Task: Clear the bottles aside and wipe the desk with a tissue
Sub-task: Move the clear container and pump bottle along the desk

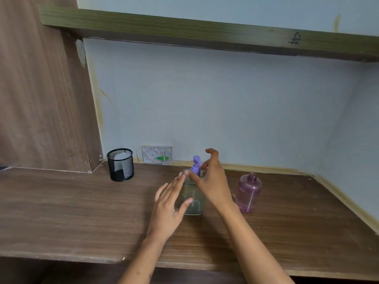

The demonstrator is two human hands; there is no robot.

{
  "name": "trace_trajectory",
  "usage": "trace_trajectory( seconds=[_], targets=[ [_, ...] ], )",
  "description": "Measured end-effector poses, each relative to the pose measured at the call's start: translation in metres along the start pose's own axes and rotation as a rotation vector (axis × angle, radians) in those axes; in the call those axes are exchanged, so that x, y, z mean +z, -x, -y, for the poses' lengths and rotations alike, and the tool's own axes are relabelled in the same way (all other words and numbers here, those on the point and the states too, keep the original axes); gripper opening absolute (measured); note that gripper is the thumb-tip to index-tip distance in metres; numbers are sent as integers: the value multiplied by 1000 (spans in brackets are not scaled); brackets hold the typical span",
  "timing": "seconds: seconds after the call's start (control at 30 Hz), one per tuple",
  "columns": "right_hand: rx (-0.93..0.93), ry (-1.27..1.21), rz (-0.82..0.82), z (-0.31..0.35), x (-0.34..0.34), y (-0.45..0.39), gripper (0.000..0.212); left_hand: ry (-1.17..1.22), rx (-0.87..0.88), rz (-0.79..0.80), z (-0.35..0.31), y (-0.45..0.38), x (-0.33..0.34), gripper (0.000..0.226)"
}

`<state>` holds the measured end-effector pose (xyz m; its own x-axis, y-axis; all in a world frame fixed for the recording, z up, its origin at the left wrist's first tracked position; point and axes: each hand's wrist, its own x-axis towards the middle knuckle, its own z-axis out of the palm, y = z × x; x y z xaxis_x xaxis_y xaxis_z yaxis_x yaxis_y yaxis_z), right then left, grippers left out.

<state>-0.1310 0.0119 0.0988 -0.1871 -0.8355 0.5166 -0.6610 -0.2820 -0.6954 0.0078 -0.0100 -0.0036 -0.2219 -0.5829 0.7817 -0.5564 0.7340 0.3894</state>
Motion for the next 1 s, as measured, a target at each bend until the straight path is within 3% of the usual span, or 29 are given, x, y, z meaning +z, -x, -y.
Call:
trace_trajectory(
  seconds=[0.17, 0.3, 0.57, 0.87, 1.0],
  targets=[
    [-12, -115, 60, -2, -1, 0, 61, -10, 6, -11, 0, 1, 0, 65],
    [-35, -141, 149, 1, -2, 2, 69, -15, 8, -17, 1, 1, 1, 65],
    [6, -28, -38, -4, 6, 1, 77, -6, 7, -6, 0, 0, -1, 67],
    [-13, -122, 70, 2, 0, 4, 71, -17, 9, -12, 2, 1, 2, 65],
    [11, -108, 32, 2, 0, 3, 76, -15, 11, -11, 2, 1, 1, 66]
  ],
)
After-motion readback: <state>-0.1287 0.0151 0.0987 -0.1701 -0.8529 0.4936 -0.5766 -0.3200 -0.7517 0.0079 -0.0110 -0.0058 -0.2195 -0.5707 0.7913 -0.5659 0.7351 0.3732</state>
